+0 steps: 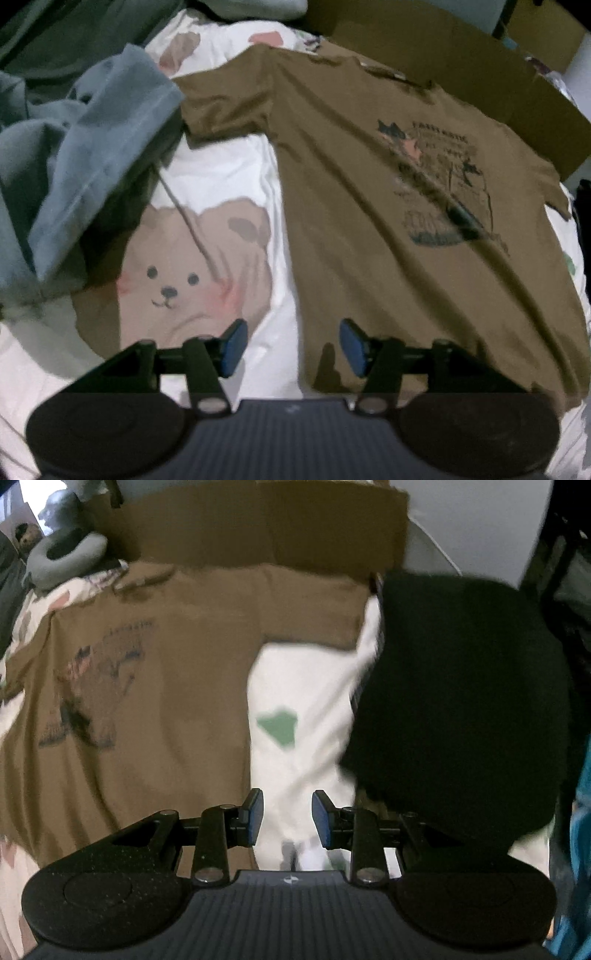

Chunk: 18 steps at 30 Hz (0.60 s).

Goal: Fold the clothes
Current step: 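Grasp the shirt hem with the right gripper while the left gripper grasps the hem too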

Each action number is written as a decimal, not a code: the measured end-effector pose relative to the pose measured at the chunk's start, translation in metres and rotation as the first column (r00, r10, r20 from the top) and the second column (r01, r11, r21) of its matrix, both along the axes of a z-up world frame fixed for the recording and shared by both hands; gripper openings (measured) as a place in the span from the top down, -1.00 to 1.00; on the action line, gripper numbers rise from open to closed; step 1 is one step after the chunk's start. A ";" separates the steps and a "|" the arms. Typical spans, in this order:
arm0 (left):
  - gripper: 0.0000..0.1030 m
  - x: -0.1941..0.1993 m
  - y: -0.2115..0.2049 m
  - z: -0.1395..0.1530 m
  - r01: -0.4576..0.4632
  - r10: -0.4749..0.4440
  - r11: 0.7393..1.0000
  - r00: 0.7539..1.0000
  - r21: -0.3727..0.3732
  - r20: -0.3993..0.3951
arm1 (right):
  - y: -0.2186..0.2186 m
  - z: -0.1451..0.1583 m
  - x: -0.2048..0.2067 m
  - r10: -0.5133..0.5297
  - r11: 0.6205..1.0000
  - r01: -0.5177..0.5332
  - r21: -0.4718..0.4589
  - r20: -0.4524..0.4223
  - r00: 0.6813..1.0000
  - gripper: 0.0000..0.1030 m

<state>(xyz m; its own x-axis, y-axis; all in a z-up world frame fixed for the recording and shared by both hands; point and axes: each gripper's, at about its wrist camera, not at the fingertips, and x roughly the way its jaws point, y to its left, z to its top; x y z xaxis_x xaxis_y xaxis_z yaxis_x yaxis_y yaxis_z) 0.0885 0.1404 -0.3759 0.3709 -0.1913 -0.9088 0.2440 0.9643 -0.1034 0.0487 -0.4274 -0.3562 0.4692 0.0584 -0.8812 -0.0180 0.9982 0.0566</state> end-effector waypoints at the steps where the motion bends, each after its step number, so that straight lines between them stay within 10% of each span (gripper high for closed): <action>1: -0.13 -0.002 -0.001 -0.002 -0.001 0.001 1.000 1.000 -0.005 -0.005 | 0.000 -0.004 -0.009 0.004 1.000 -0.004 0.000 -0.013 1.000 0.31; 18: -0.13 -0.012 -0.005 -0.022 0.000 0.001 1.000 0.998 0.016 -0.065 | 0.002 -0.060 -0.065 0.078 0.997 -0.077 0.008 -0.165 0.983 0.38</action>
